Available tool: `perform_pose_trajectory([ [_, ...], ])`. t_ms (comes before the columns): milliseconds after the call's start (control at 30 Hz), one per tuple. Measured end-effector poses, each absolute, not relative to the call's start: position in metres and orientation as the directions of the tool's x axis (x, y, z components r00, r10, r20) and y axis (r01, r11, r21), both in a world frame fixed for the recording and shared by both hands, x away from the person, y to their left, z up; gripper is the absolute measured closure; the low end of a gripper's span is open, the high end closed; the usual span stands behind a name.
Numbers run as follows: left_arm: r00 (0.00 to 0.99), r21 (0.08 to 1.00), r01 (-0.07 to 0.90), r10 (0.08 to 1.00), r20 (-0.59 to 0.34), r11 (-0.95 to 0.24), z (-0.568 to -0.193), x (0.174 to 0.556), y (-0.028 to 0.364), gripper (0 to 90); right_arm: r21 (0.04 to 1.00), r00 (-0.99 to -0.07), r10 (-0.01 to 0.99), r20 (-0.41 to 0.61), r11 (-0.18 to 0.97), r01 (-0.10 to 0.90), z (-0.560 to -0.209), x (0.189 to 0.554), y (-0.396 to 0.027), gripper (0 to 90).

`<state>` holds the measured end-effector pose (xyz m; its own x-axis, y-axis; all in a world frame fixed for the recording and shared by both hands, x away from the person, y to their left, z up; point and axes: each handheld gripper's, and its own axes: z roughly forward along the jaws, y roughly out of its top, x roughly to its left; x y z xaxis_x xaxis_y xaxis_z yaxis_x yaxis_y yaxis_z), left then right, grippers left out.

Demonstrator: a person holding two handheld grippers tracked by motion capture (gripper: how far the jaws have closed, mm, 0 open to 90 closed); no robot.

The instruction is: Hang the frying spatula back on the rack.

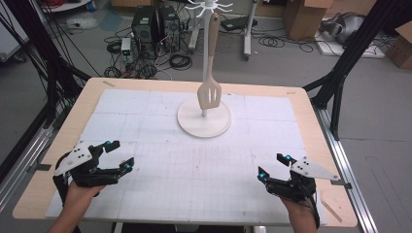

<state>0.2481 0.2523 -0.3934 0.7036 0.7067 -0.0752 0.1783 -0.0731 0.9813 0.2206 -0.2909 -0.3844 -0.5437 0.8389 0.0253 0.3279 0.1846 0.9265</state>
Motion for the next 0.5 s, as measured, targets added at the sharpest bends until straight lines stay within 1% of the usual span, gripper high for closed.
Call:
perform_pose_trajectory([
  [433, 0.685, 0.976, 0.206, 0.723, -0.093, -0.07, -0.3976, 0.2514, 0.2569, 19.6, 0.923, -0.541, 0.841, 0.019, 0.194, 0.333, -0.3885, 0.2256, -0.289, 19.3],
  [500, 0.679, 0.975, 0.212, 0.727, -0.1, -0.065, -0.398, 0.2526, 0.257, 19.7, 0.921, -0.539, 0.842, 0.03, 0.187, 0.342, -0.3889, 0.2254, -0.2898, 19.3],
])
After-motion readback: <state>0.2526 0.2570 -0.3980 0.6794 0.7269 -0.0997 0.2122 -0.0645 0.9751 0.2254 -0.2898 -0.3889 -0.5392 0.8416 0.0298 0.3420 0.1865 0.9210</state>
